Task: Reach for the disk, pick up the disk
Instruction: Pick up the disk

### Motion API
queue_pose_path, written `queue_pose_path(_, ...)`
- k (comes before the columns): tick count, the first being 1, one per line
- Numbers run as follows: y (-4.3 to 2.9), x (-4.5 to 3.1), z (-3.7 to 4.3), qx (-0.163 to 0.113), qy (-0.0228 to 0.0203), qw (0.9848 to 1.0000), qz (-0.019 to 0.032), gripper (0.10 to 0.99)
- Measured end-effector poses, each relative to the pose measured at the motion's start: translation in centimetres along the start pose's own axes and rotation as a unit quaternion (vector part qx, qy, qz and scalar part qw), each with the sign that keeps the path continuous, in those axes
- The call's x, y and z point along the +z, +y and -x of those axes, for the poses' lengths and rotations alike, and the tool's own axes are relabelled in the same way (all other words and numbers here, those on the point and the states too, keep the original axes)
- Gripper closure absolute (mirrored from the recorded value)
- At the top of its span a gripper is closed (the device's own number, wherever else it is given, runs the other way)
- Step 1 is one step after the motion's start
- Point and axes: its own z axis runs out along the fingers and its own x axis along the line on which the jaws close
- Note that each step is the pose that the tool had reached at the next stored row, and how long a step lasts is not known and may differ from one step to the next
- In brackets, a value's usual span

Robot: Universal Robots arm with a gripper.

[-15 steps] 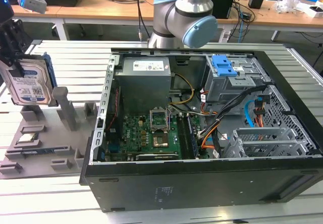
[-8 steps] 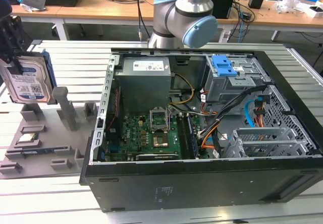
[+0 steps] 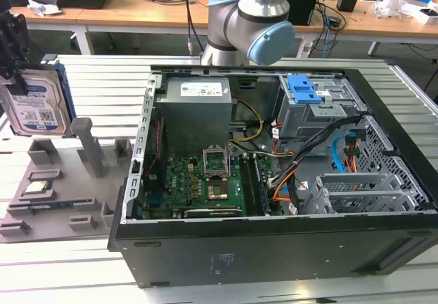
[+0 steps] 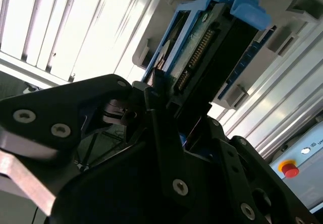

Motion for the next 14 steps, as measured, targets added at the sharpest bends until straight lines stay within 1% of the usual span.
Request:
queue_pose_path(10, -0.04, -1.04, -0.03, 0.000, 0.0000, 1.0000, -0.0001, 0.725)
queue_pose_path(14, -0.06, -1.70, -0.05, 0.000, -0.0001, 1.0000, -0.0001, 0.725)
